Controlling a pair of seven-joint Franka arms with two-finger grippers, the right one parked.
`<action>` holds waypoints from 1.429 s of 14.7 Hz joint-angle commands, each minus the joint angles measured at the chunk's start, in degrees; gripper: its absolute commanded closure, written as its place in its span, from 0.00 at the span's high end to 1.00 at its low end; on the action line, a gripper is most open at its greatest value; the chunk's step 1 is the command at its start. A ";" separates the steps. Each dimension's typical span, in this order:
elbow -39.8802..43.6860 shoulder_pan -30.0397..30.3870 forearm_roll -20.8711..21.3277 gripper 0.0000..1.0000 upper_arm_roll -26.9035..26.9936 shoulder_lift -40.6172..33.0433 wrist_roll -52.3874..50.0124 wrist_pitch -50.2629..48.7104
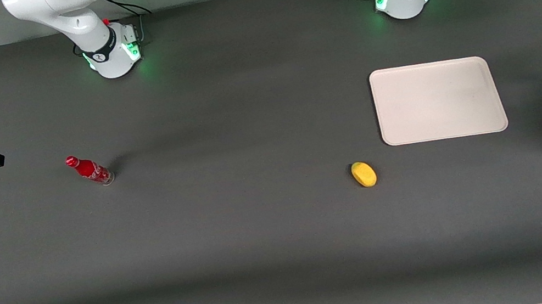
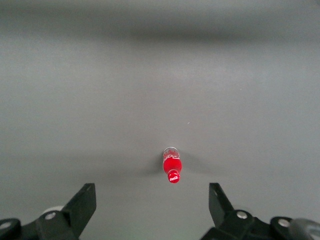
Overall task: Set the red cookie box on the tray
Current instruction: 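Close the left gripper on the red cookie box and lift it, then carry the cookie box with the left gripper onto the tray's edge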
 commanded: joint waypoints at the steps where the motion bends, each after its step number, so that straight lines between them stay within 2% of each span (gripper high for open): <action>1: 1.98 -0.36 -3.25 0.00 0.06 -9.83 -1.45 -12.63; 3: 3.22 -0.53 -3.52 0.00 0.06 -12.13 -1.89 -18.80; 5: 2.70 -0.62 -3.78 0.00 0.14 -12.92 -2.77 -20.49; 8: 0.60 -4.64 -8.78 0.00 2.33 -13.45 -13.19 -21.11; 10: -2.74 -14.01 -10.98 0.00 10.38 -15.20 -18.05 -19.19; 11: -4.67 -18.76 -13.60 0.00 15.30 -16.34 -19.72 -17.87; 13: -10.02 -22.67 -19.76 0.00 20.69 -18.98 -21.14 -13.84; 14: -13.62 -23.98 -20.48 0.00 21.58 -20.73 -21.58 -10.95; 18: -29.52 -27.95 -20.49 0.00 22.12 -26.28 -37.20 5.03; 21: -36.14 -28.04 -19.78 0.00 21.07 -25.94 -36.18 14.20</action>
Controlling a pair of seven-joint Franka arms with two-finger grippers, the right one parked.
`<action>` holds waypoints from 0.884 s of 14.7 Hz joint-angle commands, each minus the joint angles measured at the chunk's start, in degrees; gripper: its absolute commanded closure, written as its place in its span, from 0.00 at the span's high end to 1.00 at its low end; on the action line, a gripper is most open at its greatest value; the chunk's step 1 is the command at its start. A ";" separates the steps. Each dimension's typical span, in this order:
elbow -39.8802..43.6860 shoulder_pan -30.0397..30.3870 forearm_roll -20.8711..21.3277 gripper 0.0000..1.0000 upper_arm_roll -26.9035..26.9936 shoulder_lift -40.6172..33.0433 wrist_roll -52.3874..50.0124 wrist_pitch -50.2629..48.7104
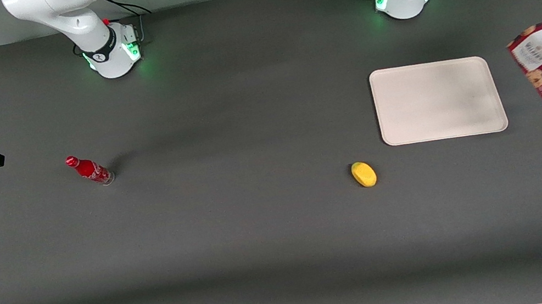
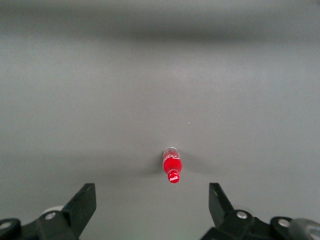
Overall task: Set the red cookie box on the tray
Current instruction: 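Carry the cookie box with the left gripper onto the tray's edge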
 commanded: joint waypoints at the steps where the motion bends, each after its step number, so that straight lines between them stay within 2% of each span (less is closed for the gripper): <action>1: -9.45 -1.43 1.09 0.00 -0.42 -2.69 0.11 8.79; 3: -11.92 -5.36 1.36 0.00 0.79 -1.90 2.84 11.70; 6: -12.02 -15.73 1.89 0.00 8.33 0.91 2.76 12.15; 7: -12.01 -17.24 3.72 0.00 9.23 2.31 2.76 12.41; 8: -12.01 -18.12 6.26 0.00 9.32 3.80 2.76 13.28; 13: -15.26 -17.69 7.25 0.00 12.13 9.96 2.68 23.55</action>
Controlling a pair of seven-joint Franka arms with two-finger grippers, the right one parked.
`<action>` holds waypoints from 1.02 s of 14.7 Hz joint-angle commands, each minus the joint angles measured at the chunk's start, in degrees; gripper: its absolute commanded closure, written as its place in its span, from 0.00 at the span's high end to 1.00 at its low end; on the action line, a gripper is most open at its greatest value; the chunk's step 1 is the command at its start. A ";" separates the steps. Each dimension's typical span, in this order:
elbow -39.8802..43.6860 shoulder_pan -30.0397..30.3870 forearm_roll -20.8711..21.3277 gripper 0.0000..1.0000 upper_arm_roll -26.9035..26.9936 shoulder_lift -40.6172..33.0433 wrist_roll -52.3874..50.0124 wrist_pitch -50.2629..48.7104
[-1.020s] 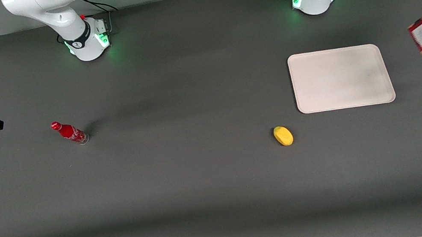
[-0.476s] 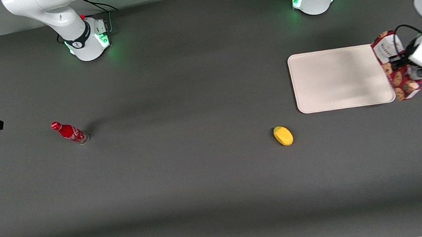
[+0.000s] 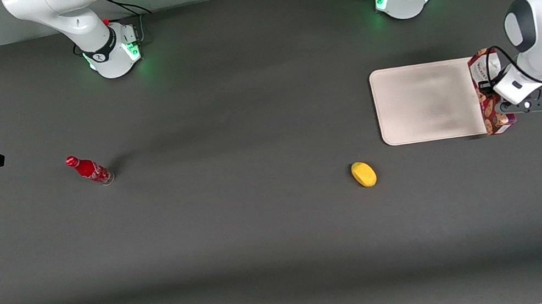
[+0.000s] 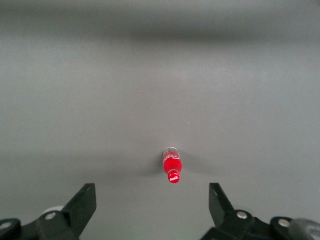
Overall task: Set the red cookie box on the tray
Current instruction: 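Carry the cookie box with the left gripper onto the tray's edge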
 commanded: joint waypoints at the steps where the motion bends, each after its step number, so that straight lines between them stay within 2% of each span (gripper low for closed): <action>1: -2.71 -0.54 0.86 0.00 3.49 3.04 0.49 7.11; 5: -4.82 -0.54 0.86 0.00 5.52 2.78 0.49 7.29; 10: -5.53 -0.72 0.86 0.00 5.62 3.04 -0.12 6.59; 11: -5.44 -0.80 0.86 0.27 5.62 3.31 -0.13 6.50; 12: -5.27 -0.80 0.86 0.86 5.62 3.83 -0.04 6.58; 13: -5.09 -1.15 0.86 1.00 5.53 4.18 -0.04 6.50; 15: -4.83 -1.16 0.86 1.00 5.53 4.19 0.66 6.32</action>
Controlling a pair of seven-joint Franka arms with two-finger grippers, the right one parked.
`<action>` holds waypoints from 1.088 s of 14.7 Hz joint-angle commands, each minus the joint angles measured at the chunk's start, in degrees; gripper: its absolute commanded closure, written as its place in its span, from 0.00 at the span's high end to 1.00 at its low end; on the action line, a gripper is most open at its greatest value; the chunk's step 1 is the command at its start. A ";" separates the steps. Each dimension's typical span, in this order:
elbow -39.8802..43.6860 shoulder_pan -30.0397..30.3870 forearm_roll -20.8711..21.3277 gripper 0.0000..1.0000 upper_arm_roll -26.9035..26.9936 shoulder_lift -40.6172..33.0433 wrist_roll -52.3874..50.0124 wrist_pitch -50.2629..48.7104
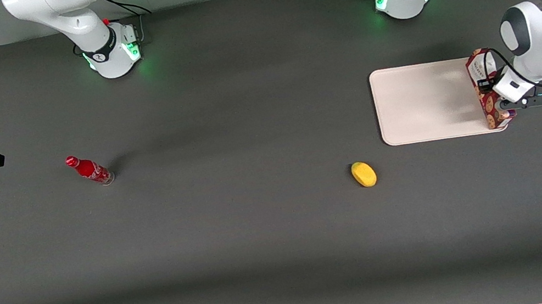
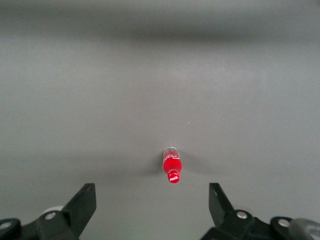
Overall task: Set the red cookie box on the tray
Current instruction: 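Lower the cookie box onto the tray and open the left gripper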
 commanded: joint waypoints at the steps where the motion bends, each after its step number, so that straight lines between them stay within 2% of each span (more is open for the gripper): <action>1: -0.30 -1.06 0.72 1.00 0.59 -0.40 0.73 -1.23; 4: 2.06 -1.06 0.73 1.00 0.41 -1.45 1.08 -4.56; 8: 10.14 -2.12 0.55 1.00 0.32 -4.00 1.09 -14.48; 12: 26.20 -2.47 0.20 1.00 0.06 -4.71 1.00 -33.00; 16: 42.91 -2.47 -0.33 1.00 -5.19 -4.89 0.21 -49.10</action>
